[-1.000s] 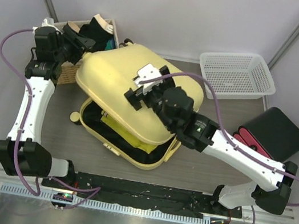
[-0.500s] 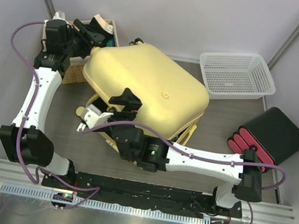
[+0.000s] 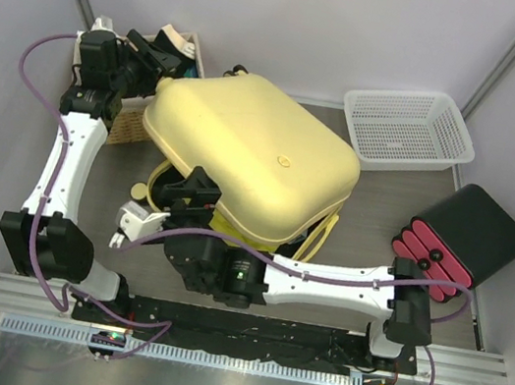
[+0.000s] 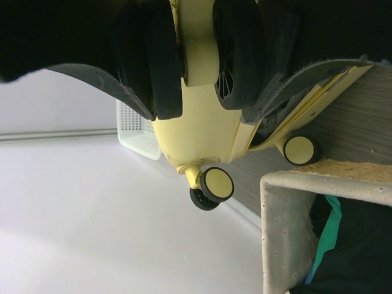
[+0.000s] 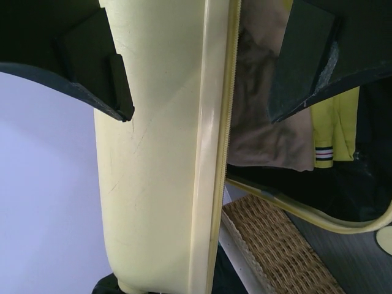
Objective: Open, take out, and arrange the luggage
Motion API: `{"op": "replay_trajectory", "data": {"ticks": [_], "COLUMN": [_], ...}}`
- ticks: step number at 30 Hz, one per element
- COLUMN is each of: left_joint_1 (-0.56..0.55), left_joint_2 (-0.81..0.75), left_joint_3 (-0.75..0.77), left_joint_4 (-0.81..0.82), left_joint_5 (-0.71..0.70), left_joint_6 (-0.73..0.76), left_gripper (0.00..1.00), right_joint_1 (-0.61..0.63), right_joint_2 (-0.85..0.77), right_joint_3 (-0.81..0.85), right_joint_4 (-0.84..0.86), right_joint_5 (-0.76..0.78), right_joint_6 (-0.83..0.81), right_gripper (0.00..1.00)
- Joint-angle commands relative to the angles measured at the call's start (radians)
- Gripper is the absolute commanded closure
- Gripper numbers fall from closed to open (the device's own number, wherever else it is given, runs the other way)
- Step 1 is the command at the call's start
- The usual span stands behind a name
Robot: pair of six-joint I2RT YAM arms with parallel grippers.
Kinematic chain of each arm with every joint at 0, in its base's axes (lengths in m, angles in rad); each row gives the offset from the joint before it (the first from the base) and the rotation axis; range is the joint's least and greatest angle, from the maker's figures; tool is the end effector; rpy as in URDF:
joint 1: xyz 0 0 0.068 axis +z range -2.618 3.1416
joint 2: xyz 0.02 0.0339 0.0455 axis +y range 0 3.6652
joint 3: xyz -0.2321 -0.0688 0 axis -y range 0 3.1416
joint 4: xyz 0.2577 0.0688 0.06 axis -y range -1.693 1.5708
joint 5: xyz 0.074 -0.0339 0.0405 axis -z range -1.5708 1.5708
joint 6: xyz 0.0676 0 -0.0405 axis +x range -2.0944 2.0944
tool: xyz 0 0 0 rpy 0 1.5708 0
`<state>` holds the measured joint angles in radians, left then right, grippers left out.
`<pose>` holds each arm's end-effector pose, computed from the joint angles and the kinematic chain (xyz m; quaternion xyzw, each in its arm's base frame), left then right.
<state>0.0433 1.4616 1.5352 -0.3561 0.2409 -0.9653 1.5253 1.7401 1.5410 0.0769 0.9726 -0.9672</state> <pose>0.3817 0.0004 0.3841 -0.3204 0.7299 -0.3513 0.4912 0.0756 0.4318 0.3365 -0.5288 0.5047 -0.1751 0.6595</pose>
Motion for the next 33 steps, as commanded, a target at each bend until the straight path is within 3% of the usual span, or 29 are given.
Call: {"op": "replay_trajectory", "data": {"ticks": [1,10,13,17,18,19,22,24,25,29,33], "left_joint_1": [-0.016,-0.014,-0.013,-0.014,-0.014,-0.014,-0.014,-0.01,-0.008,0.07,0.151], "left_joint_2": [-0.03,-0.026,-0.032,-0.05,-0.052,-0.056,-0.069,-0.075,-0.076,-0.092,-0.136], "left_joint_3": [0.091,0.095,0.088,0.068,0.059,0.054,0.048,0.063,0.069,0.077,0.026], "left_joint_4": [0.177,0.161,0.143,0.132,0.131,0.128,0.102,0.077,0.048,-0.017,-0.061], "left_joint_5": [-0.012,-0.014,-0.026,-0.031,-0.032,-0.034,-0.052,-0.074,-0.078,-0.075,-0.077], "left_joint_6": [0.062,0.077,0.092,0.118,0.123,0.129,0.166,0.195,0.201,0.218,0.246], "left_gripper": [1.0,1.0,1.0,0.97,0.93,0.78,0.49,0.36,0.22,0.03,0.0], "right_joint_1": [-0.06,-0.18,-0.198,-0.224,-0.238,-0.246,-0.275,-0.301,-0.309,-0.361,-0.421], "right_joint_2": [0.024,0.045,0.033,0.022,0.022,0.021,0.019,0.022,0.021,0.03,0.042], "right_joint_3": [0.019,0.004,0.014,0.047,0.053,0.062,0.071,0.07,0.061,0.048,0.05], "right_joint_4": [-0.014,0.066,0.151,0.205,0.208,0.21,0.228,0.26,0.282,0.427,0.512], "right_joint_5": [0.098,0.198,0.215,0.222,0.221,0.222,0.229,0.225,0.224,0.227,0.21], "right_joint_6": [0.018,-0.042,-0.109,-0.182,-0.189,-0.203,-0.238,-0.261,-0.277,-0.395,-0.473], "right_gripper": [0.0,0.03,0.12,0.18,0.19,0.2,0.23,0.23,0.23,0.23,0.23]}}
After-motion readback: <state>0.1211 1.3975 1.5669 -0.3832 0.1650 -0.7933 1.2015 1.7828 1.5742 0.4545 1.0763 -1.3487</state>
